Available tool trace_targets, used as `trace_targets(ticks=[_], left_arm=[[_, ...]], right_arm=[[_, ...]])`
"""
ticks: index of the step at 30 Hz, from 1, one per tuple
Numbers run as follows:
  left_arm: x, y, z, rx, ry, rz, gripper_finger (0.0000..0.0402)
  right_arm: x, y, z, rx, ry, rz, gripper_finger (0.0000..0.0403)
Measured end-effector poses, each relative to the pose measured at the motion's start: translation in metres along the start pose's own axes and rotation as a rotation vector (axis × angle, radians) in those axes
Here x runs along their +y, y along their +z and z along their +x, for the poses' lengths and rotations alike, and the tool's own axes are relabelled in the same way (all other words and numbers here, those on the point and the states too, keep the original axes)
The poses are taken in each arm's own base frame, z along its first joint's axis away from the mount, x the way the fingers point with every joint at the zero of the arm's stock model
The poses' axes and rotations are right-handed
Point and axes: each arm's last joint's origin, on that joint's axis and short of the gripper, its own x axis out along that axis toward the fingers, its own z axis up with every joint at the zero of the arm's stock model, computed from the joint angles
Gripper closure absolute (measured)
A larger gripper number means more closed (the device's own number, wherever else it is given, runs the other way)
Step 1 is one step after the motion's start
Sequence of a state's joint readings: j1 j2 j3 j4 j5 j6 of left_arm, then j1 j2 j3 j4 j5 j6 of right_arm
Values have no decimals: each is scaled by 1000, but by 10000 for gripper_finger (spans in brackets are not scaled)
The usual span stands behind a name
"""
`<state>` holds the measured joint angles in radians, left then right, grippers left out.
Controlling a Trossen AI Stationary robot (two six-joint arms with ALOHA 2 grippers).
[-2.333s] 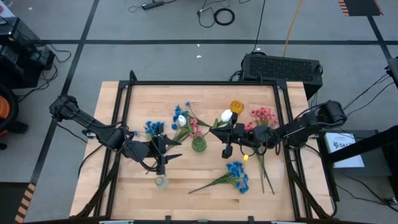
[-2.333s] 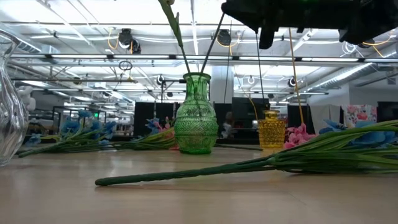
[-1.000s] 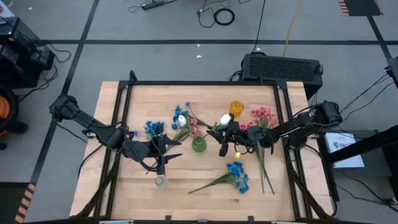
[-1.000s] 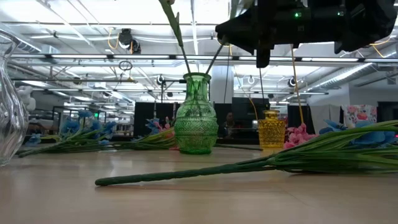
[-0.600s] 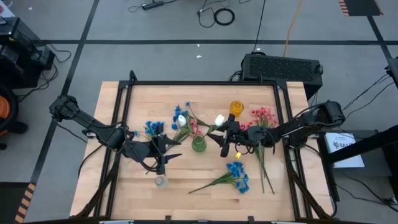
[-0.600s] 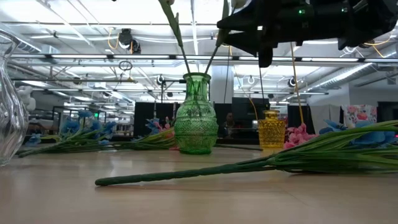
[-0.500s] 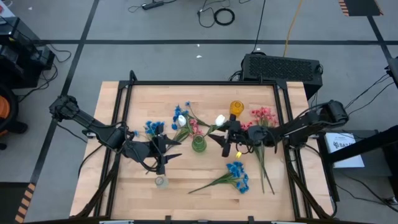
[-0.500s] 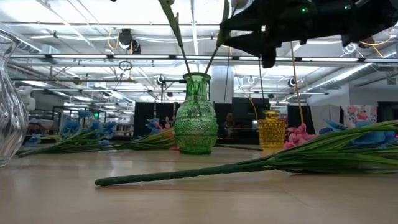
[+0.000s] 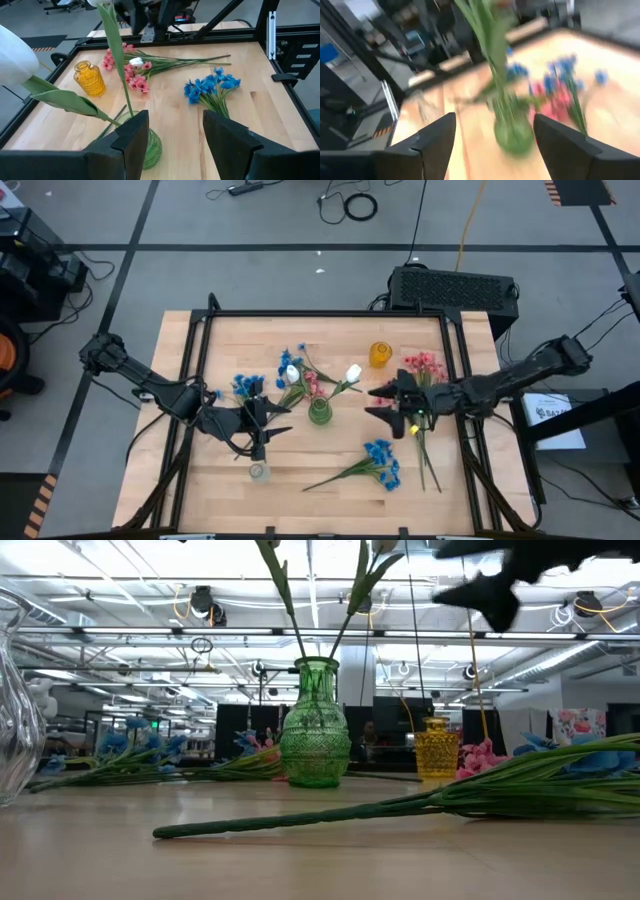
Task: Sort flowers into vase by color
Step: Put the white flower into the green vase
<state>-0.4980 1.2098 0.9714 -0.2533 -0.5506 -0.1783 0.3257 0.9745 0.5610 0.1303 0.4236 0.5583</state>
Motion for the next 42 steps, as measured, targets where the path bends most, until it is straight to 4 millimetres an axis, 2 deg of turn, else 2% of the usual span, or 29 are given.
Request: trace_targets(ticks=[11,19,34,42], left_arm=[[0,0,0,-3,-1,-27,208],[0,0,0,-4,-1,-28,208],[0,1,0,-7,-2,-31,208],[0,1,0,-7,-2,-57,208]], right_arm=[[-12,-54,-43,482,-272,263,183],[-7,-81,-61,660,-421,426,207],[-3,-114,-48,753,-615,463,209],[-2,-122,-42,756,-636,462,209]])
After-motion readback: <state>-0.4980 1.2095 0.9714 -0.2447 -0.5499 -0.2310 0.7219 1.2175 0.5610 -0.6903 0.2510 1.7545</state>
